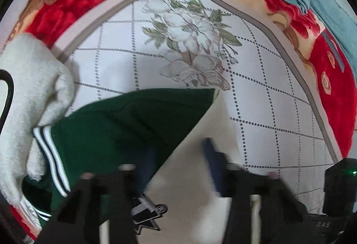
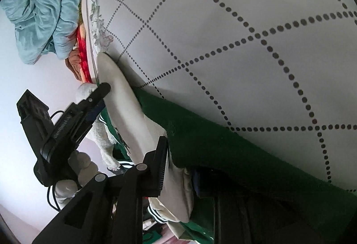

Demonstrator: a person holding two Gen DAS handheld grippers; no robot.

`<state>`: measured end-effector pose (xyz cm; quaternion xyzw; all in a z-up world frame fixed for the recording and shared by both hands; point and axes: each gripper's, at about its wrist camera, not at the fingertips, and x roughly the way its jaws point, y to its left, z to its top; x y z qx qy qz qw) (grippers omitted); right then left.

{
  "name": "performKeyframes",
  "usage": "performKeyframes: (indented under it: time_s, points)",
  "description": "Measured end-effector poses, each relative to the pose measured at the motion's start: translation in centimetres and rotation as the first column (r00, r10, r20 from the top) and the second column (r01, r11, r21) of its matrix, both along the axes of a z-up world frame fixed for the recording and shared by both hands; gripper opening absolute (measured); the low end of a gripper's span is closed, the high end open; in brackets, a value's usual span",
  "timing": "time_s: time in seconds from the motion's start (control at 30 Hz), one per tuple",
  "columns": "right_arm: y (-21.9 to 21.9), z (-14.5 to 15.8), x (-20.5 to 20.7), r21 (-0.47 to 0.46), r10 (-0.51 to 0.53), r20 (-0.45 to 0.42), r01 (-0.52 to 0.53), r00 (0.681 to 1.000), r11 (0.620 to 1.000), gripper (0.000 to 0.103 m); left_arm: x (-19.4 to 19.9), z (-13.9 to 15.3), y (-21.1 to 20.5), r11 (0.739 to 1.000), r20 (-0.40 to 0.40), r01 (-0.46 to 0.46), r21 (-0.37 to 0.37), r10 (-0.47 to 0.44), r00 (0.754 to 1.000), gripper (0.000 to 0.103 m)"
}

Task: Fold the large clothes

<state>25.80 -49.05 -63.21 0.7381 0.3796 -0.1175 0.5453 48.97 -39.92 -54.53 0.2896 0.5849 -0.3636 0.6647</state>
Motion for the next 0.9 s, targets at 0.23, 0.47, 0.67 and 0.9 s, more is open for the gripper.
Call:
performKeyframes:
  time_s: [0.23, 0.47, 0.67, 0.9]
  points:
    - [-0.1, 1.7, -0.6, -0.063, -0.065, 0.015, 0.066, 0.998, 0.996, 0.008, 1.5, 1.2, 4.7, 0.998, 0.055, -0.066, 0.006, 0.065, 0.996, 0.0]
    - [-0.5, 2.3, 0.3, -0.101, 0.063, -0.013, -0.064, 0.998, 0.993, 0.013, 3.5, 1.5, 7.4, 0.967, -0.183, -0.21, -0.144, 0.183, 0.966, 0.019]
    - [-0.9, 2.1, 0.1, -0.09, 0.114, -0.027, -0.116, 0.993, 0.989, 0.014, 3.8, 0.0, 3.5, 0.969, -0.27, -0.16, -0.19, 0.106, 0.957, 0.089]
    - [-1.0, 1.7, 0.5, -0.078, 0.119, -0.033, -0.121, 0.992, 0.99, 0.015, 2.4, -2.2, 0.0, 0.997, -0.196, -0.025, -0.079, 0.009, 0.981, 0.089]
